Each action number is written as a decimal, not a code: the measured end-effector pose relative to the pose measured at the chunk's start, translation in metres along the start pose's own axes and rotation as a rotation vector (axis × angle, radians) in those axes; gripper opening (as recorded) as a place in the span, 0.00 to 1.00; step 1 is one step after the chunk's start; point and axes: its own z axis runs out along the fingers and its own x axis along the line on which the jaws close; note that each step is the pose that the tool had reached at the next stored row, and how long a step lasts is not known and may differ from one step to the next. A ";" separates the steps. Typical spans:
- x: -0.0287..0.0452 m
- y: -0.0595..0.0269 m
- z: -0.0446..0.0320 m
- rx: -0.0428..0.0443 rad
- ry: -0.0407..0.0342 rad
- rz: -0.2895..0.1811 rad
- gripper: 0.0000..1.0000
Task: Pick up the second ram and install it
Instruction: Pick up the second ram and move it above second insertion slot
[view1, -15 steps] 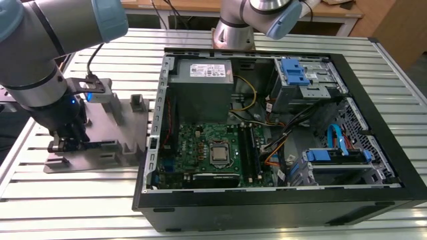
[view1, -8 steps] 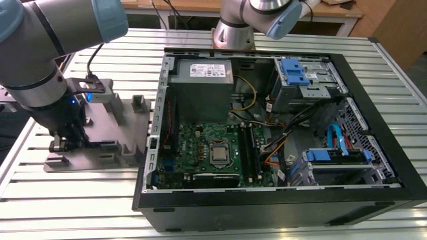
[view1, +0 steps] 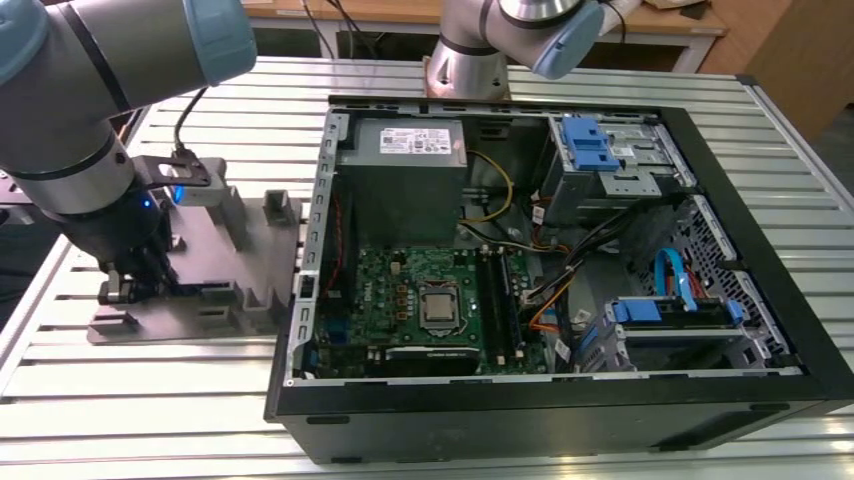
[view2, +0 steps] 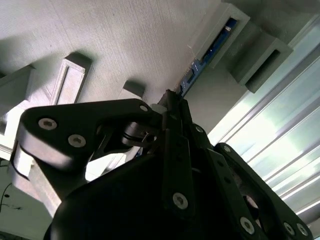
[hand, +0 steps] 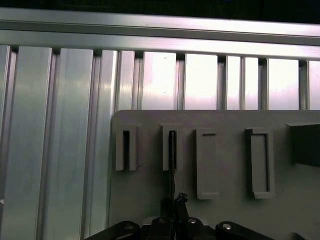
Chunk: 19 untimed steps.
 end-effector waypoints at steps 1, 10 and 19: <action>0.0000 0.0000 0.0000 0.0000 0.0000 0.000 0.14; 0.0000 0.0000 0.0003 0.0000 0.0000 0.000 0.14; -0.0002 0.0004 -0.0070 0.0001 -0.0001 0.000 0.14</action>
